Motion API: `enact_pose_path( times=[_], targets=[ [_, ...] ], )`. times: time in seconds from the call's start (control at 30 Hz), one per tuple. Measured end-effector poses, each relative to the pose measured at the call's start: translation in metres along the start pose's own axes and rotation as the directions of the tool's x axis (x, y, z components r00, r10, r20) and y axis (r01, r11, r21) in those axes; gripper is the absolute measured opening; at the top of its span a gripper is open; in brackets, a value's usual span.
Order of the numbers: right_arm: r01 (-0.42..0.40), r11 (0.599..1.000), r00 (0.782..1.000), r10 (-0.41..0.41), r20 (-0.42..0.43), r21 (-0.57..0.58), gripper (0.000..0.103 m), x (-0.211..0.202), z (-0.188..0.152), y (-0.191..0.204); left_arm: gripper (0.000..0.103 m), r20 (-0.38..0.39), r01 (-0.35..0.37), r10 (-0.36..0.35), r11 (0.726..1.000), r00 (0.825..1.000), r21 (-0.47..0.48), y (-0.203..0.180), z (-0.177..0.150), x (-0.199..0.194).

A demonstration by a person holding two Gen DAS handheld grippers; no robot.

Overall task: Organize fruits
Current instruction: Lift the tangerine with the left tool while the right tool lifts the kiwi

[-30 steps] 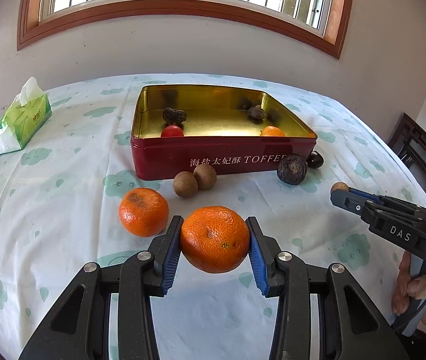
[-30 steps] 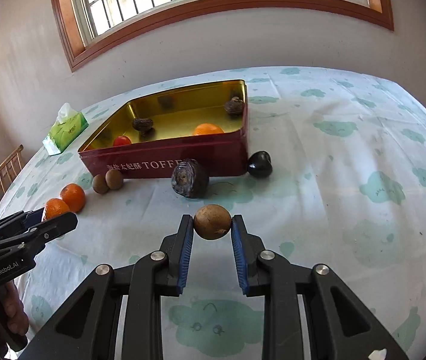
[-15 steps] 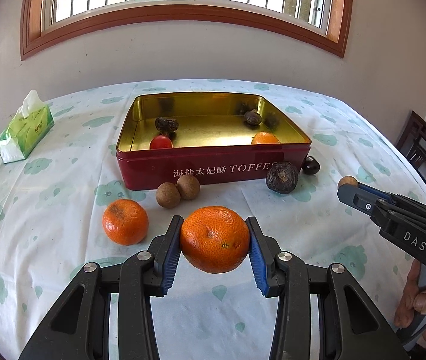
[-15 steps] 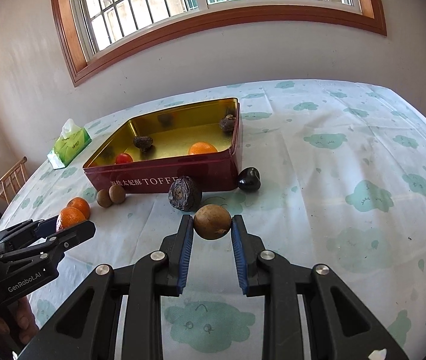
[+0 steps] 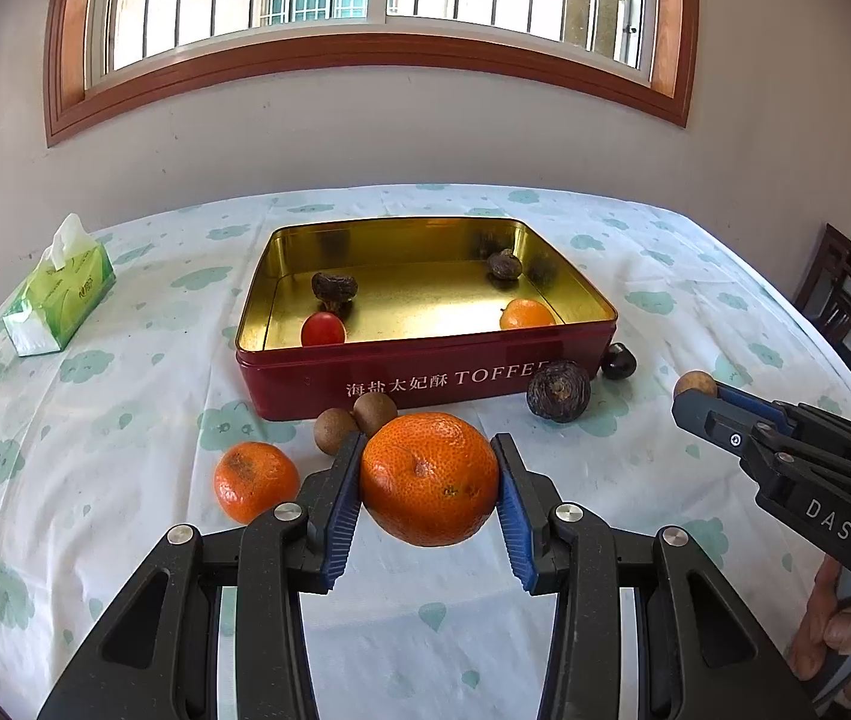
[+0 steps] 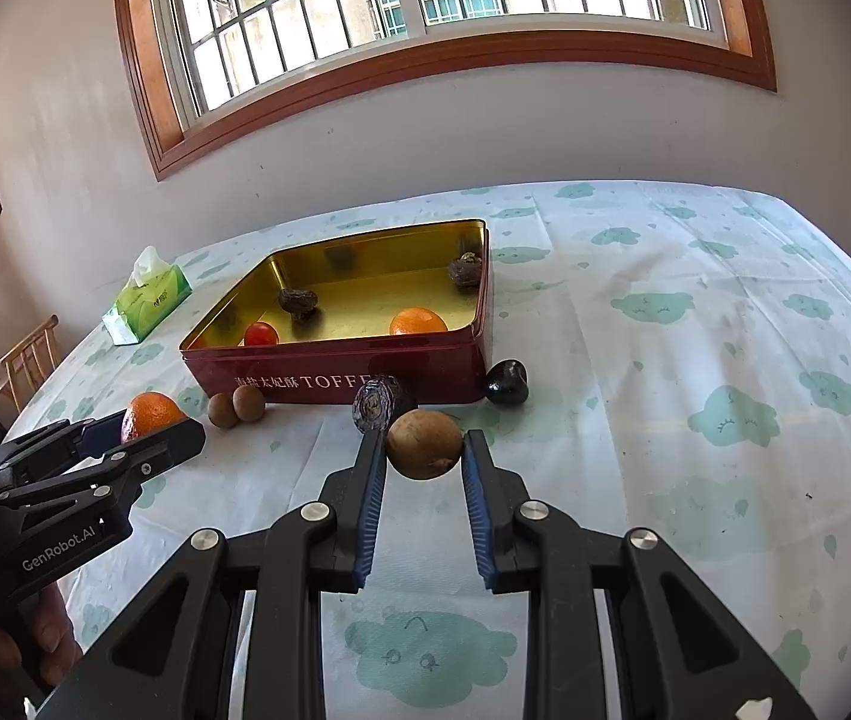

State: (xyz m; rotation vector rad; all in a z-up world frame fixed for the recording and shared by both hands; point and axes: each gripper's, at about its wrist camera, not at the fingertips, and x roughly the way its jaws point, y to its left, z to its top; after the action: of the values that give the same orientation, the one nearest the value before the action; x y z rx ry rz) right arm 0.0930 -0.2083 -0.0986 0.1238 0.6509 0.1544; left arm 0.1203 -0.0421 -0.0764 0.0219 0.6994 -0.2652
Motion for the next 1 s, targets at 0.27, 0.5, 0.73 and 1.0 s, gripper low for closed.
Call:
enact_pose_path(
  times=[0.27, 0.5, 0.73, 1.0],
  targets=[
    [-0.004, 1.000, 1.000, 0.004, 0.008, -0.012, 0.024, -0.002, 0.003, 0.006, 0.042, 0.014, -0.010, 0.010, 1.000, 1.000, -0.005, 0.004, 0.003, -0.001],
    [-0.004, 1.000, 1.000, 0.004, 0.011, -0.013, 0.024, -0.002, 0.005, 0.008, 0.042, 0.021, -0.016, 0.016, 1.000, 1.000, -0.008, 0.007, 0.005, -0.001],
    [-0.006, 1.000, 1.000, 0.007, 0.013, -0.022, 0.024, -0.004, 0.011, 0.013, 0.042, 0.029, -0.029, 0.029, 1.000, 0.999, 0.001, 0.007, 0.008, -0.001],
    [-0.010, 1.000, 1.000, 0.010, 0.019, -0.029, 0.024, -0.005, 0.011, 0.016, 0.042, 0.034, -0.033, 0.033, 0.999, 0.999, -0.001, 0.009, 0.010, 0.000]
  ],
)
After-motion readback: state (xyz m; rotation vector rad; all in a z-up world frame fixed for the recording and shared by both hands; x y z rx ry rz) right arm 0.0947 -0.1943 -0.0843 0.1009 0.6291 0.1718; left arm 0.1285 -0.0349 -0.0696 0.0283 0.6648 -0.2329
